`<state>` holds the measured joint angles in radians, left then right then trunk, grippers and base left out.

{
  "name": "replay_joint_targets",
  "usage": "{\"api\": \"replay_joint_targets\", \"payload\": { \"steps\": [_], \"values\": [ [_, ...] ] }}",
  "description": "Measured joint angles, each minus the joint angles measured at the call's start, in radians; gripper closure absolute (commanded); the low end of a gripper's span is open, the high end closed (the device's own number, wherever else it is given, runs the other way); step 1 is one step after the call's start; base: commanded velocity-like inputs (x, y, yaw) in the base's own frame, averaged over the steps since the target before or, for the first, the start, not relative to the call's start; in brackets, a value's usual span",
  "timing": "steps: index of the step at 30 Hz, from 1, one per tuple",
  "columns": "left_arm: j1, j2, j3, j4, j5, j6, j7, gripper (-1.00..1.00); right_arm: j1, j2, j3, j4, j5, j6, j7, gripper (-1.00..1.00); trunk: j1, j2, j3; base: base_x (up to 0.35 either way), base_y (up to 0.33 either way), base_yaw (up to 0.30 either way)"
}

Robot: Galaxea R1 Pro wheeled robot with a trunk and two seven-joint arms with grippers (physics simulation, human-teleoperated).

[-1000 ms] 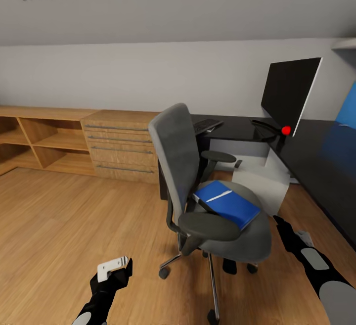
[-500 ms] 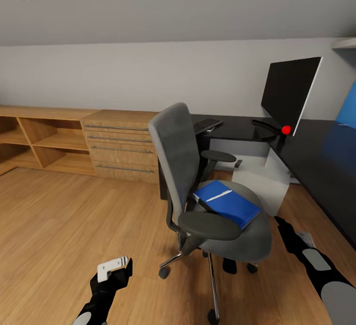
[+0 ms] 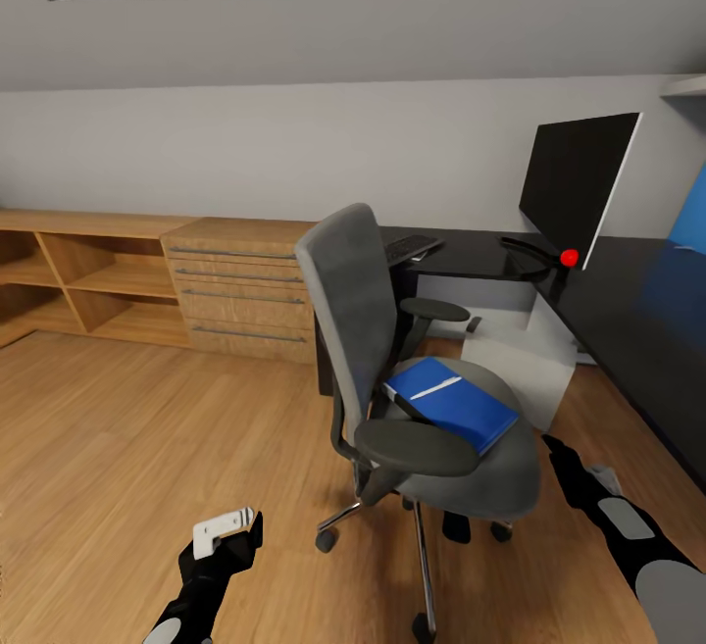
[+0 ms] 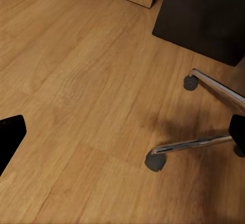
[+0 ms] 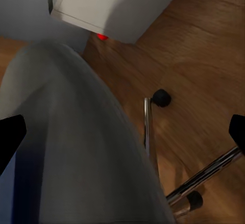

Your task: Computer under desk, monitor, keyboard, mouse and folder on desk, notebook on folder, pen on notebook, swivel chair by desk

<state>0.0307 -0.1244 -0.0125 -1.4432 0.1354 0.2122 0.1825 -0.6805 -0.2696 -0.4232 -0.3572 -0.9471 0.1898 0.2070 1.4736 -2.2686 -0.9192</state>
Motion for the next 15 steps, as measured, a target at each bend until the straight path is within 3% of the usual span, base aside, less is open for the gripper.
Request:
{"api": "replay_joint_targets", "payload": {
  "steps": [7,15],
  "values": [
    [0.0,0.0,0.0,-0.001,0.0,0.0,0.0,-1.0,0.0,0.002,0.0,0.001,0.0,-0.001,-0.002,-1.0,0.0,0.0,0.0,0.0,0.0,0.106],
    [0.0,0.002,0.002,-0.002,0.0,0.0,0.0,-1.0,-0.001,0.002,-0.006,0.0,-0.001,-0.001,-0.019,-1.0,0.0,0.0,0.0,0.0,0.0,0.231]
  ]
}}
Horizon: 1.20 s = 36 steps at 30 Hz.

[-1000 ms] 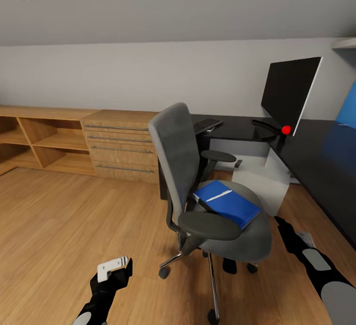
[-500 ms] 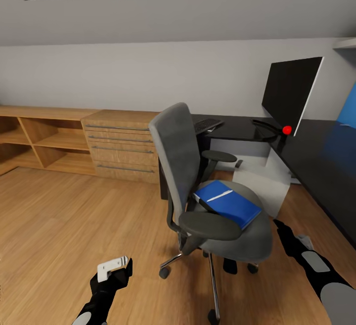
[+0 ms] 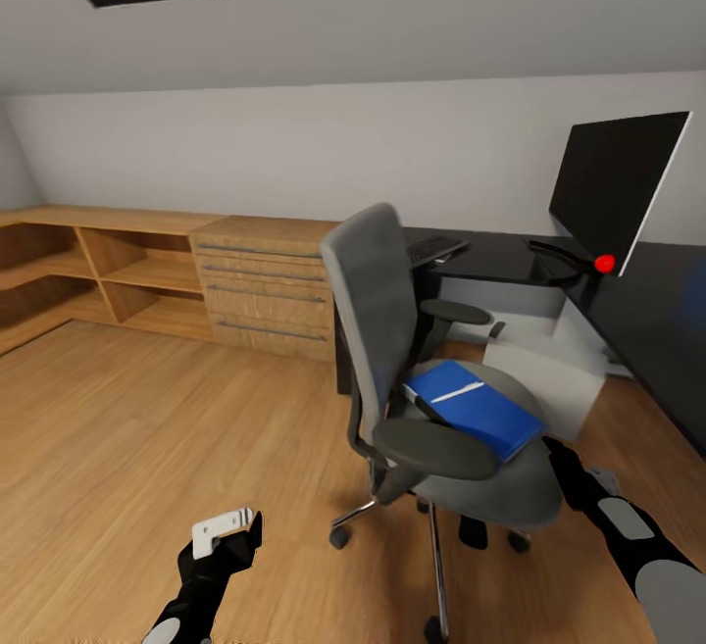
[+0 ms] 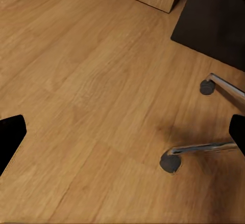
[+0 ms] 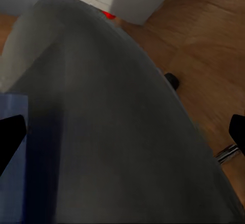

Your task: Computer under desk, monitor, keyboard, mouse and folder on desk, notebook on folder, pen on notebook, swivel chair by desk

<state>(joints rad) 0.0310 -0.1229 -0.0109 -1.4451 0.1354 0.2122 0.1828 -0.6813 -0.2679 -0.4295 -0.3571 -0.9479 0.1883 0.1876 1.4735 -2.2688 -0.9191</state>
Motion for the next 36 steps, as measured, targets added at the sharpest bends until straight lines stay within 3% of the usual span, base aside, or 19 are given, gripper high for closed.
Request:
{"api": "replay_joint_targets", "payload": {
  "steps": [28,36],
  "values": [
    [0.0,0.0,0.0,0.005,-0.006,0.001,0.0,-1.0,0.001,0.004,0.002,-0.001,0.01,-0.006,-0.007,-1.0,0.0,0.0,0.0,0.0,0.0,0.272],
    [0.0,0.0,-0.001,0.009,-0.007,0.002,0.0,-1.0,0.001,0.003,0.003,-0.002,0.008,-0.006,-0.005,-1.0,0.0,0.0,0.0,0.137,-0.132,0.249]
  ]
}}
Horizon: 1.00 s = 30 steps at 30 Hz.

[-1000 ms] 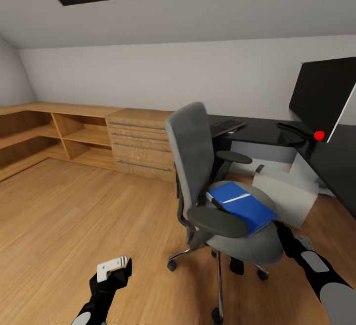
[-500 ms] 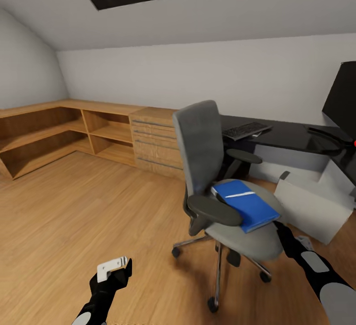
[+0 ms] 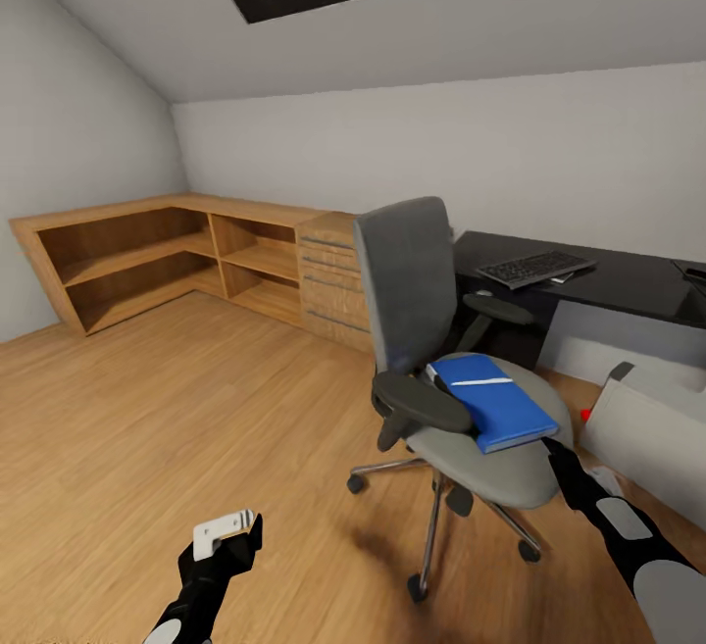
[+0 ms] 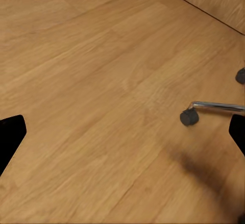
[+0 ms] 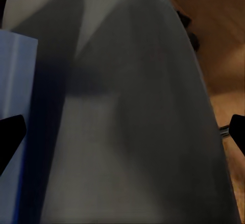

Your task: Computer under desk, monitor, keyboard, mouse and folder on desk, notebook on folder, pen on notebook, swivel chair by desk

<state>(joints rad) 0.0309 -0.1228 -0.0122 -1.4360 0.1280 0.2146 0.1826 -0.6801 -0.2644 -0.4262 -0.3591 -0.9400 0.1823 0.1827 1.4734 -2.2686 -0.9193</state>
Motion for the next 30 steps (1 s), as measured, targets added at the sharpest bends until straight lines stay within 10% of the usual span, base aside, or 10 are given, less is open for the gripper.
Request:
{"api": "replay_joint_targets", "payload": {
  "steps": [30],
  "values": [
    [0.0,0.001,0.001,0.001,0.0,0.001,0.0,-1.0,0.0,-0.054,0.002,-0.002,-0.009,-0.004,0.012,-1.0,0.0,0.0,0.0,0.056,-0.041,0.007]
  ]
}}
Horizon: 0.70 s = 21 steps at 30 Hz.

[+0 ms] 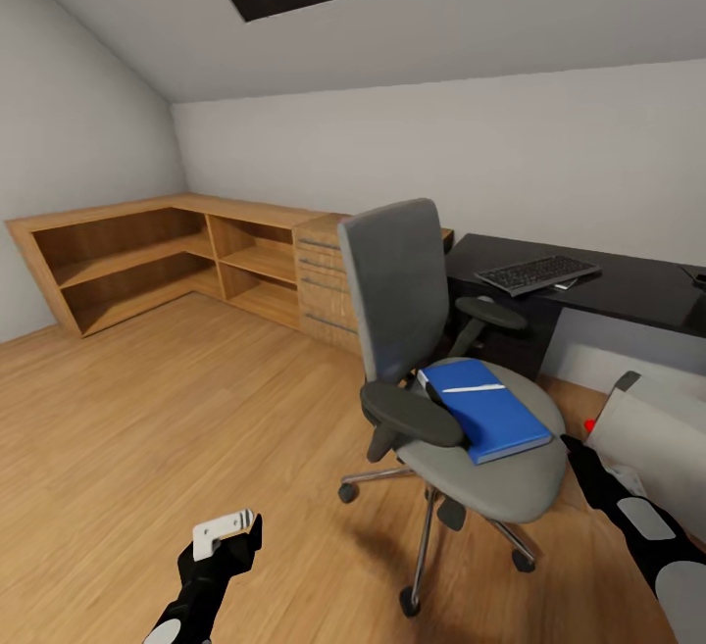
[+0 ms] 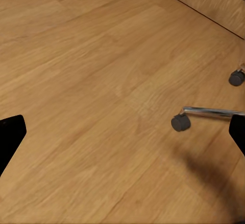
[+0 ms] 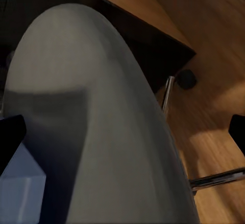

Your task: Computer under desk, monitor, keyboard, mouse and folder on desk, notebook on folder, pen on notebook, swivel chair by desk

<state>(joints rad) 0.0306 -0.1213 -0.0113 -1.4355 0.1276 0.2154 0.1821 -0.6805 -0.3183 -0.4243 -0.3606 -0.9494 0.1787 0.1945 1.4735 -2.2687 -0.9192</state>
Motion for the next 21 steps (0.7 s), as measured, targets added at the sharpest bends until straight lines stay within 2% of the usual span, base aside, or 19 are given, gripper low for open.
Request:
{"api": "replay_joint_targets", "payload": {
  "steps": [11,21],
  "values": [
    [0.0,0.0,0.0,0.0,0.0,0.0,0.001,-1.0,0.0,0.002,-0.003,0.0,0.002,0.0,-0.004,-1.0,0.0,0.0,0.0,0.132,0.0,0.01],
    [0.0,0.0,0.0,0.0,0.0,0.0,0.001,-1.0,0.0,0.0,-0.003,0.0,0.0,0.001,-0.004,-1.0,0.0,0.0,0.0,0.004,0.0,0.223]
  ]
}}
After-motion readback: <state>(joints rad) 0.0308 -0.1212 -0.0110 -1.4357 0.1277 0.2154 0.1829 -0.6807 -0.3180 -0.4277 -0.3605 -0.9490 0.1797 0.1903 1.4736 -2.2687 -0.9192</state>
